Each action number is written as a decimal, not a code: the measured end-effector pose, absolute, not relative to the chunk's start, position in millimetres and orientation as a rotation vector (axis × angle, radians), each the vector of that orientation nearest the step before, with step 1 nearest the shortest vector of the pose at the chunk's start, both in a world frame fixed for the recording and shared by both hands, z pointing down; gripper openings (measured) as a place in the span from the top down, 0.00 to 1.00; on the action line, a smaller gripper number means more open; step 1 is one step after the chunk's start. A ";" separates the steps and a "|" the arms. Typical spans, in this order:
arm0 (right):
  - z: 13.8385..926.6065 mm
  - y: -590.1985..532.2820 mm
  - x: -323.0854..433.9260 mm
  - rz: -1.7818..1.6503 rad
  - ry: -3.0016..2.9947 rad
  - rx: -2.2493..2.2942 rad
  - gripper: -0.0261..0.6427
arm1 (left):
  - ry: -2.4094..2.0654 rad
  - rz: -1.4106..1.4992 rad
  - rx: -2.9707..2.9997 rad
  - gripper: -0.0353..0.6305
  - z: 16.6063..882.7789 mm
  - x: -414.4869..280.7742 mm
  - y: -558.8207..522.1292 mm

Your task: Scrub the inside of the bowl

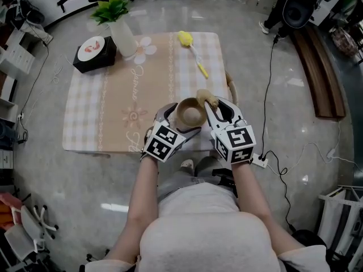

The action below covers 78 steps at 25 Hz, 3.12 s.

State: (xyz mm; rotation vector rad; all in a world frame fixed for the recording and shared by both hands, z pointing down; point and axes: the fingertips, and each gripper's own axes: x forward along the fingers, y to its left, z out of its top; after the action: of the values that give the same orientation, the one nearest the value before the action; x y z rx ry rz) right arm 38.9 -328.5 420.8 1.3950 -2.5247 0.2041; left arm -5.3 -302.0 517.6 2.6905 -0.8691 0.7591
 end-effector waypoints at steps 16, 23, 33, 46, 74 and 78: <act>438.3 -333.9 40.1 0.234 -2.513 1.338 0.81 | -0.829 0.897 2.645 0.23 555.5 -0.9 -310.2; 440.8 -335.1 37.0 0.235 -2.520 1.318 0.81 | -0.822 0.934 2.641 0.22 560.0 -0.4 -310.2; 449.9 -324.2 17.0 0.285 -2.567 1.009 0.81 | -0.811 0.950 2.635 0.23 560.0 -1.2 -310.0; 484.2 -351.7 -12.2 0.432 -2.467 0.725 0.81 | -0.813 0.959 2.630 0.23 560.3 -0.8 -310.3; 490.9 -364.1 23.6 0.397 -2.303 0.698 0.81 | -0.800 0.954 2.636 0.23 559.0 -0.6 -309.9; 492.1 -357.5 33.8 0.418 -2.286 0.692 0.81 | -0.794 0.956 2.638 0.23 559.4 -0.7 -309.8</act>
State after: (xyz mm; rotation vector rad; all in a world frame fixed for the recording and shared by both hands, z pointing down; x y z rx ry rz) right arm 33.8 -357.5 492.1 0.6925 -2.2862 0.4181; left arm -0.7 -309.8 559.4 2.6383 -0.7937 0.9562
